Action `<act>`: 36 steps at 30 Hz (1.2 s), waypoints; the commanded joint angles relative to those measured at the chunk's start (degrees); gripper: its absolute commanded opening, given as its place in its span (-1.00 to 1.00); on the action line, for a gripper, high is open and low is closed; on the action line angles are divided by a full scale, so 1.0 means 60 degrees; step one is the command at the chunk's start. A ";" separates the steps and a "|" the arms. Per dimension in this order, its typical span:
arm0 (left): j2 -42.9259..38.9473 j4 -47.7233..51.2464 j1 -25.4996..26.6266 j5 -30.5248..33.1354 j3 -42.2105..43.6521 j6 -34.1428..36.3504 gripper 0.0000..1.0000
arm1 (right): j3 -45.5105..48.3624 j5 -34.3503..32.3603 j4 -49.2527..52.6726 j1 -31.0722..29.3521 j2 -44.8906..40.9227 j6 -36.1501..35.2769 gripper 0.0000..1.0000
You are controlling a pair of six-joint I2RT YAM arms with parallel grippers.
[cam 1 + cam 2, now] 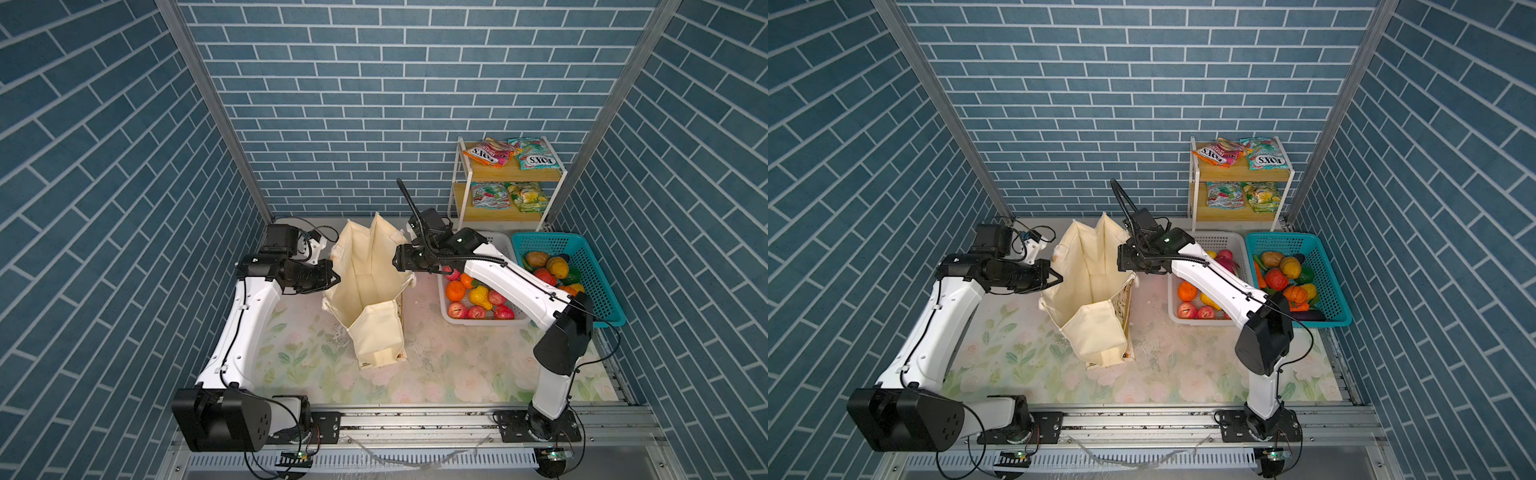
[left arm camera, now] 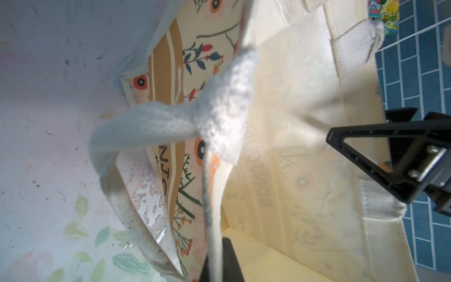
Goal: Place the food into the grocery bag and tie it
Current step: 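Grasp the bag rim with both grippers and pull it open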
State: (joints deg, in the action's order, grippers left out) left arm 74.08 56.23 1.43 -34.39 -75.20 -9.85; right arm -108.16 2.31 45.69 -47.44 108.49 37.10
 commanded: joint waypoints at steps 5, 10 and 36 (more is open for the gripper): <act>-0.0044 0.0651 0.0176 0.1899 -0.0408 0.0348 -1.00 | -0.2018 -0.1210 0.2956 -0.0355 0.1444 -0.0672 -0.51; 0.0365 0.2171 0.0377 0.7147 -0.1279 0.0425 -1.00 | -0.2504 -0.4239 0.4576 -0.0298 0.1435 -0.0982 -0.97; 0.1739 0.3060 0.1066 0.9075 -0.2552 0.0756 -0.99 | -0.2070 -0.5758 0.5948 0.1095 0.0600 -0.1482 -0.94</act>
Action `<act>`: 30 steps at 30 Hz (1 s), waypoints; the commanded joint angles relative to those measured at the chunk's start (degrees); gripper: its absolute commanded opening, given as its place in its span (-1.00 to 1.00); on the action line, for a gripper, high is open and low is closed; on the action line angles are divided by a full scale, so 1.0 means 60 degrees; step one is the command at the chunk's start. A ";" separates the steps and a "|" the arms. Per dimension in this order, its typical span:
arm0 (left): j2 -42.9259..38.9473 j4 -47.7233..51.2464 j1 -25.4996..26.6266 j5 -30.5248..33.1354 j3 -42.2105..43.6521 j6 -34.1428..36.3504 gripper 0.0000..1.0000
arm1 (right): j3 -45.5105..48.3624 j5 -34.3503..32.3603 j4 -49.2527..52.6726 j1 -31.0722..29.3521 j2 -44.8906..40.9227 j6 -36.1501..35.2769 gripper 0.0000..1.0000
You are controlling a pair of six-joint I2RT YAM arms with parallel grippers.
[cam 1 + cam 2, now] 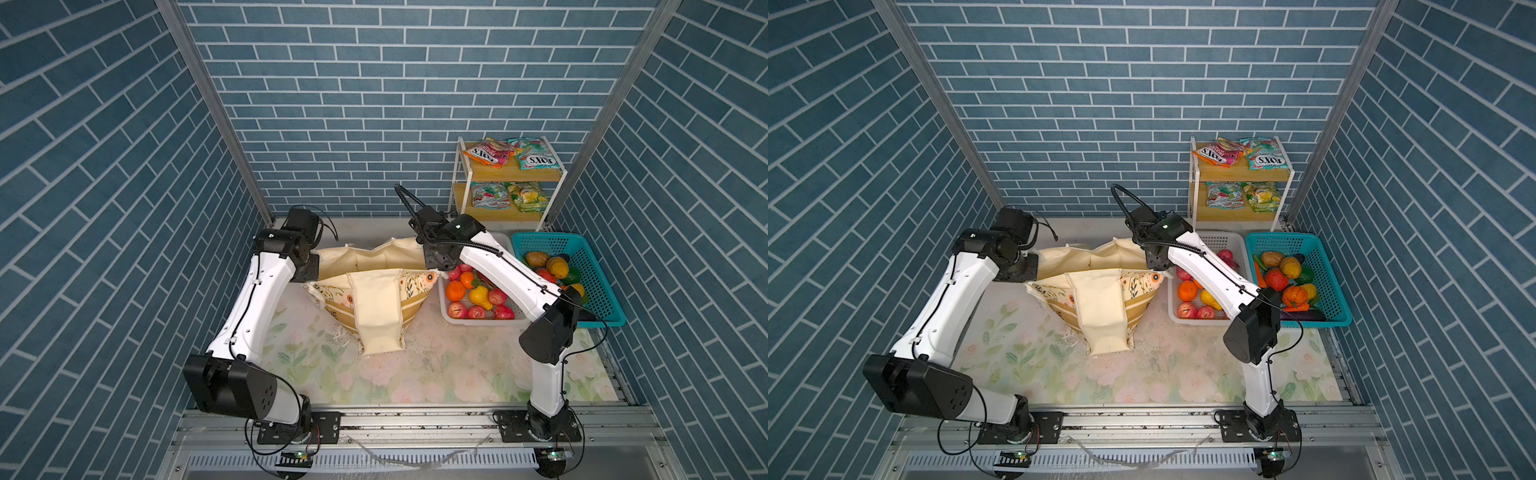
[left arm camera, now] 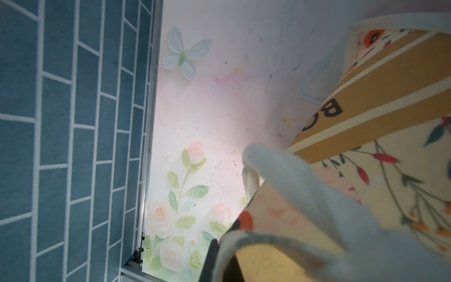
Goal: Place the food into the grocery bag and tie it
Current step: 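Grasp the bag rim with both grippers and pull it open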
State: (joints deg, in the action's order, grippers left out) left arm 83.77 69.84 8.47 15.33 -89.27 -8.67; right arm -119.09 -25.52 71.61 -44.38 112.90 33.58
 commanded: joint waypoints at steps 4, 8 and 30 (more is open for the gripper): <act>0.0263 0.0623 0.0132 0.0393 -0.0154 0.0449 -0.99 | -0.0309 -0.0647 0.1392 0.0529 -0.0067 -0.0902 -0.91; 0.0366 0.0356 0.0326 -0.0914 -0.0208 0.0299 -0.96 | -0.0113 0.0650 0.0765 0.0483 -0.0136 -0.0874 -0.85; -0.1202 -0.1619 -0.0041 -0.5309 0.0745 -0.0231 -0.13 | 0.3102 0.4068 -0.2341 0.0805 -0.3138 -0.0520 0.17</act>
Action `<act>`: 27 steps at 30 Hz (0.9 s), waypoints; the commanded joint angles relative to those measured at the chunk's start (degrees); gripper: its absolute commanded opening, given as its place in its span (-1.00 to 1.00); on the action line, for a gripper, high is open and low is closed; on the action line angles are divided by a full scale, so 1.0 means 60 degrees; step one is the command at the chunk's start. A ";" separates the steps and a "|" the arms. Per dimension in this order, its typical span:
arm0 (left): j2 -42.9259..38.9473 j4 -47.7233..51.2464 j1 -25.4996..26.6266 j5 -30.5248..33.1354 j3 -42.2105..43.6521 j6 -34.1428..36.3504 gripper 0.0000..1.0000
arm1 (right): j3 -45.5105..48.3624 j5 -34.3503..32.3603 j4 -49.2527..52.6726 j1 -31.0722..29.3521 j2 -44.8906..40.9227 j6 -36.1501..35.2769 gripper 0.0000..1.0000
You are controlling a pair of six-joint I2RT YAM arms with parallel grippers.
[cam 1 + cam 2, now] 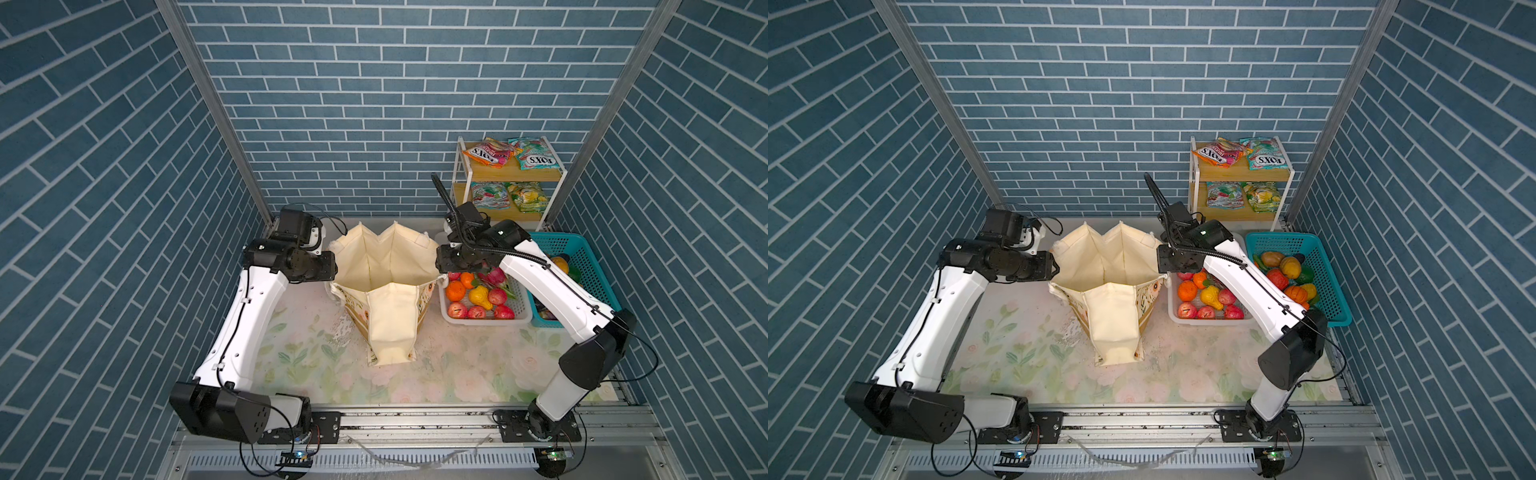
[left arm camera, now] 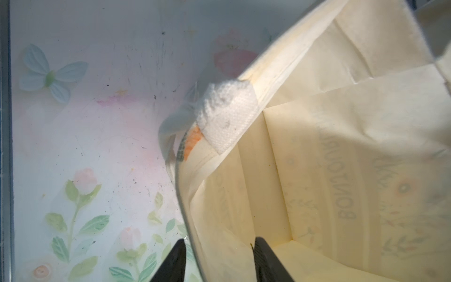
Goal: Place the food into the grocery bag and tie it
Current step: 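Grasp the bag rim with both grippers and pull it open, then release the bag with the right gripper and grasp a red apple in the white basket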
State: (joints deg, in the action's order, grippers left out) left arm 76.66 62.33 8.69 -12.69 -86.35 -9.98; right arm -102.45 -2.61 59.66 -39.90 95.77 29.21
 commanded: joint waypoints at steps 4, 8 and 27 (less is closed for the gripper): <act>0.0200 -0.0491 -0.0288 -0.0717 0.0472 0.0082 -0.24 | 0.0695 0.0247 -0.0567 0.0162 -0.0652 0.0302 0.18; 0.0174 -0.0923 -0.0826 -0.1346 0.0899 0.0142 -0.25 | 0.0994 0.0168 -0.0655 0.0216 -0.1018 0.0302 0.19; -0.1039 -0.3383 -0.1308 -0.2011 0.3388 0.0843 -0.27 | 0.4156 -0.1039 -0.2997 0.0777 -0.4667 -0.0279 0.25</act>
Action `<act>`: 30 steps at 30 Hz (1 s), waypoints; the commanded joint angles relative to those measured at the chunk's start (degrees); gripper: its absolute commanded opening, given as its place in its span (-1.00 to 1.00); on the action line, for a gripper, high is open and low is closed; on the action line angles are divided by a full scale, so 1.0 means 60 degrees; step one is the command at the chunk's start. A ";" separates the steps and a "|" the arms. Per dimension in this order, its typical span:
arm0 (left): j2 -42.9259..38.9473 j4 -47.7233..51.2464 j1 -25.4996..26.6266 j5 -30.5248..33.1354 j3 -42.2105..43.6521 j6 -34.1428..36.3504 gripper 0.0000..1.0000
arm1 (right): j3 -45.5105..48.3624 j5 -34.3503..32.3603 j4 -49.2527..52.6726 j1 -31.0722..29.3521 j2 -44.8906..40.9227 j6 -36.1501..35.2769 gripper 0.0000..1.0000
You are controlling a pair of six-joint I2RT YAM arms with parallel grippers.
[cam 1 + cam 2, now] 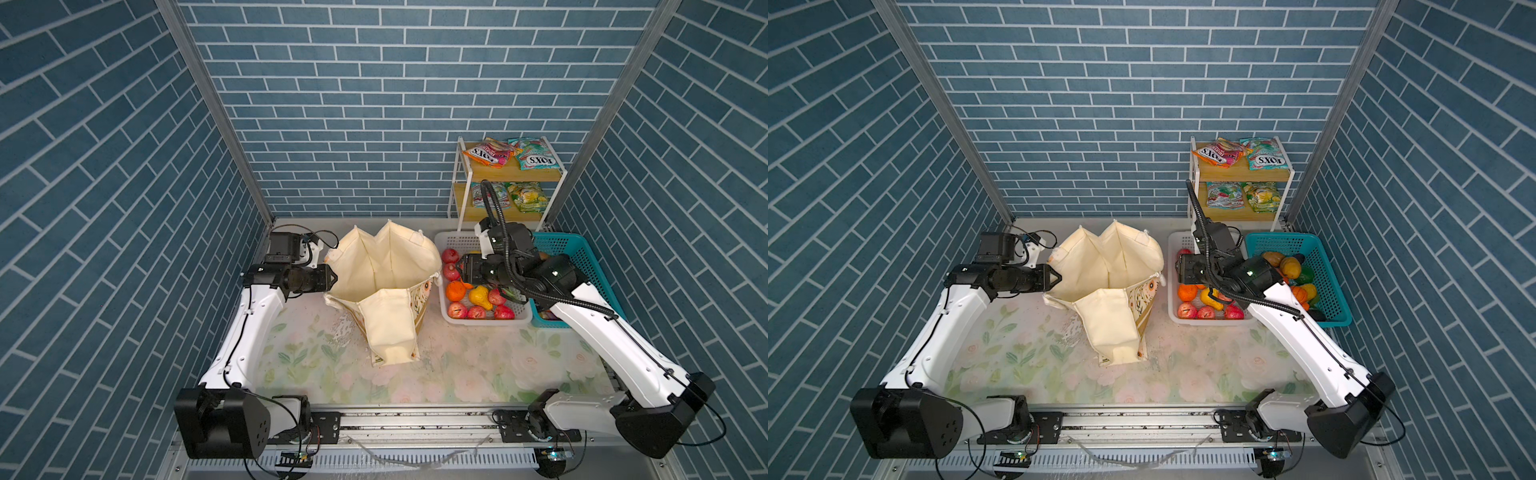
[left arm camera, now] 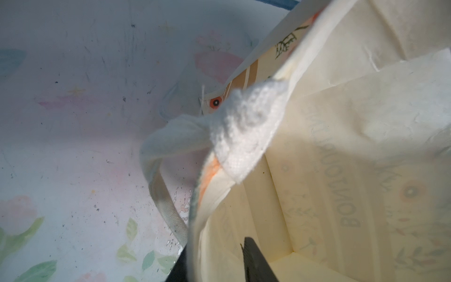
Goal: Place the food into the grocery bag and tie it
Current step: 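Release the bag with the right gripper and grasp a red apple in the white basket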
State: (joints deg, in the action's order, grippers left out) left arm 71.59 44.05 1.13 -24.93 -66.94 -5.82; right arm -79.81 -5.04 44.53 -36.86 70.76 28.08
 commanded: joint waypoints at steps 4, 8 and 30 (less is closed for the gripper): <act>-0.0158 -0.0304 -0.0047 0.0088 0.0199 0.0092 -0.25 | 0.0880 -0.0971 -0.0158 0.1141 -0.0850 0.0175 0.26; -0.0111 -0.0223 -0.0049 0.0291 0.0243 0.0037 -0.25 | 0.1222 -0.0966 0.0209 0.2060 -0.0652 0.0431 0.26; -0.0155 -0.0326 -0.0041 0.0331 0.0389 -0.0142 -0.25 | 0.2609 0.0780 -0.0254 0.3463 0.1723 0.2918 0.31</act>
State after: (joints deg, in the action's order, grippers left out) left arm 70.94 42.30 1.04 -23.00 -65.52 -6.63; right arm -65.01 -1.56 44.01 -16.12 80.51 39.81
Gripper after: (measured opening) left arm 0.374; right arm 0.653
